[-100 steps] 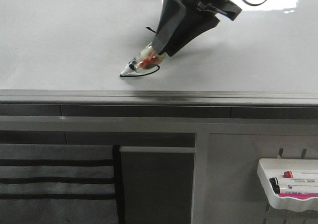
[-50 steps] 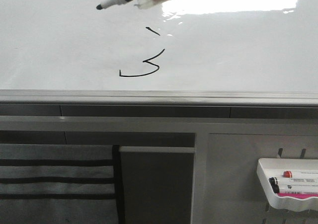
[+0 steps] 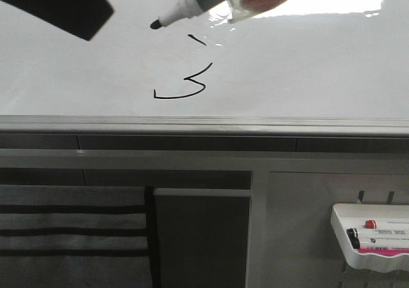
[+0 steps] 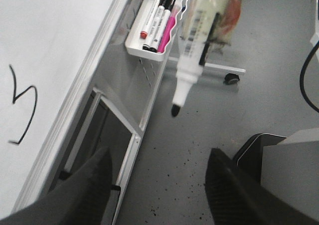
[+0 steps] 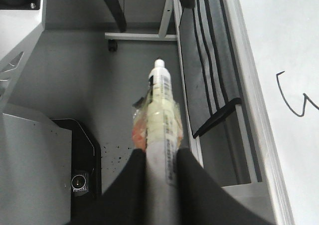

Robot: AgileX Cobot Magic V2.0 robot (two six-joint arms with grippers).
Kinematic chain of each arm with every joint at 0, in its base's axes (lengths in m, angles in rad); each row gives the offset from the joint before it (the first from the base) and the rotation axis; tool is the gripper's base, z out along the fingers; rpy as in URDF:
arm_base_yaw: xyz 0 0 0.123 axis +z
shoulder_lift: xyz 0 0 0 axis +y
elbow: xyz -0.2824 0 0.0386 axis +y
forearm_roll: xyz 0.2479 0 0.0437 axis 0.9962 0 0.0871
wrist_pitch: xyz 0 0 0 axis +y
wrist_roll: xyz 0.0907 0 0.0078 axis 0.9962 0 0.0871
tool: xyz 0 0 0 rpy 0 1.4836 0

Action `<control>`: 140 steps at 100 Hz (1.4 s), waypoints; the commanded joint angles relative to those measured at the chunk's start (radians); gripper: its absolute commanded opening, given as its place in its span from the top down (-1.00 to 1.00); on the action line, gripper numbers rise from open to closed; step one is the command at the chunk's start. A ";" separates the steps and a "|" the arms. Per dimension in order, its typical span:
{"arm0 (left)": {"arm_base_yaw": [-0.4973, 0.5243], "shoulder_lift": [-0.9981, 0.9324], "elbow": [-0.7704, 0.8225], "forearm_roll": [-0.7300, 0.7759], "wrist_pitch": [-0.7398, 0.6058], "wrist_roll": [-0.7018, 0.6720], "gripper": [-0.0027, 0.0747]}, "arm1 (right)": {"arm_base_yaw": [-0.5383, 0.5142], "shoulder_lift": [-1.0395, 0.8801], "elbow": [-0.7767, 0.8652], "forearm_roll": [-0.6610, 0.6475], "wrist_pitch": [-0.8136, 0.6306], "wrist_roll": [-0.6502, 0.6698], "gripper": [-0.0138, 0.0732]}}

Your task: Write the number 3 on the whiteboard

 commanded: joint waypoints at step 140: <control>-0.149 0.180 -0.172 -0.022 -0.067 0.020 0.98 | -0.008 -0.012 -0.028 0.027 -0.027 -0.014 -0.07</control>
